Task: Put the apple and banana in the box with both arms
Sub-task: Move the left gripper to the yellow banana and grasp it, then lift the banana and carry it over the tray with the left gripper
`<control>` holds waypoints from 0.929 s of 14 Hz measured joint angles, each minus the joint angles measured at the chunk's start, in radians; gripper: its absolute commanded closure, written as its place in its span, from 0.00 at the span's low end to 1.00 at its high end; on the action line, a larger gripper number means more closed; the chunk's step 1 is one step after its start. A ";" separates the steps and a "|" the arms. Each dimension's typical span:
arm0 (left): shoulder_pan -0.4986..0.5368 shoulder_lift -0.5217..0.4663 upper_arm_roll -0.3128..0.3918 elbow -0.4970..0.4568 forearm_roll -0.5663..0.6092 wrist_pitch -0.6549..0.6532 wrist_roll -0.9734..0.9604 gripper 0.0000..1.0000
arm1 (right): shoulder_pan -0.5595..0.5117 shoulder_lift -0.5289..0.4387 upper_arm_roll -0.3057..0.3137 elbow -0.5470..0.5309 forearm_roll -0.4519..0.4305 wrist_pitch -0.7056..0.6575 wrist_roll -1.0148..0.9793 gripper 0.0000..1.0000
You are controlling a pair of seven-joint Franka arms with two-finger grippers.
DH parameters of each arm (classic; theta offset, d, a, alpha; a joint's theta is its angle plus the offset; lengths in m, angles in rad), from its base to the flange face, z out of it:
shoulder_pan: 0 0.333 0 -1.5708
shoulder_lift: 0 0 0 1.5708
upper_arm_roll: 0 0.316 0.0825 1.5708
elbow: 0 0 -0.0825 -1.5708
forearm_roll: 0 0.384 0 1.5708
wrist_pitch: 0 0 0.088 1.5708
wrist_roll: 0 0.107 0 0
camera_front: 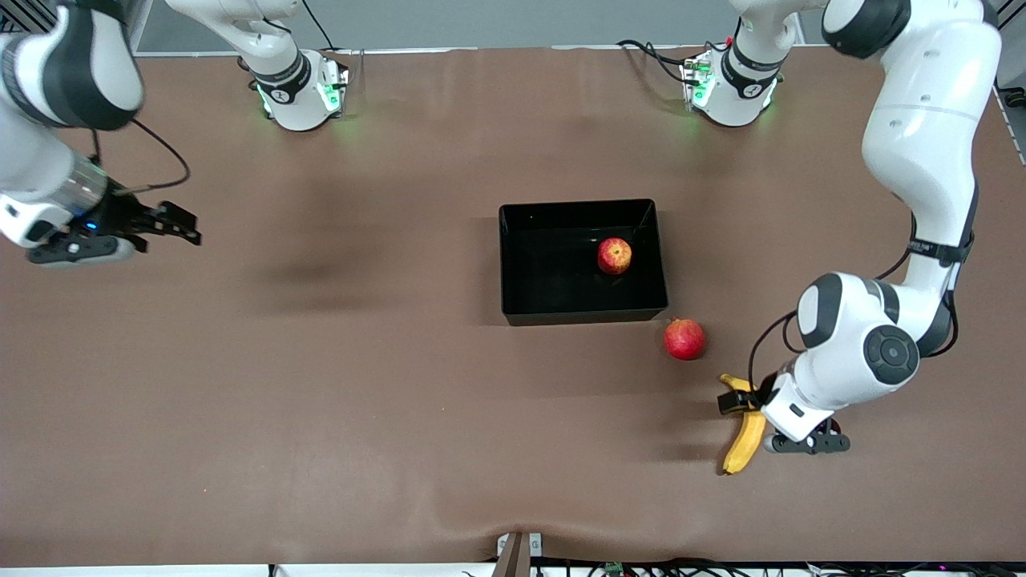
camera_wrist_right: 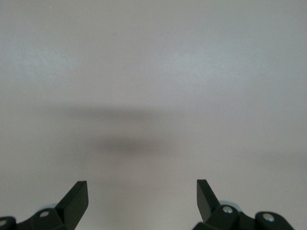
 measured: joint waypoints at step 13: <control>-0.029 0.058 0.103 0.029 0.000 0.031 0.280 1.00 | 0.021 0.123 0.017 0.526 -0.011 -0.414 0.114 0.00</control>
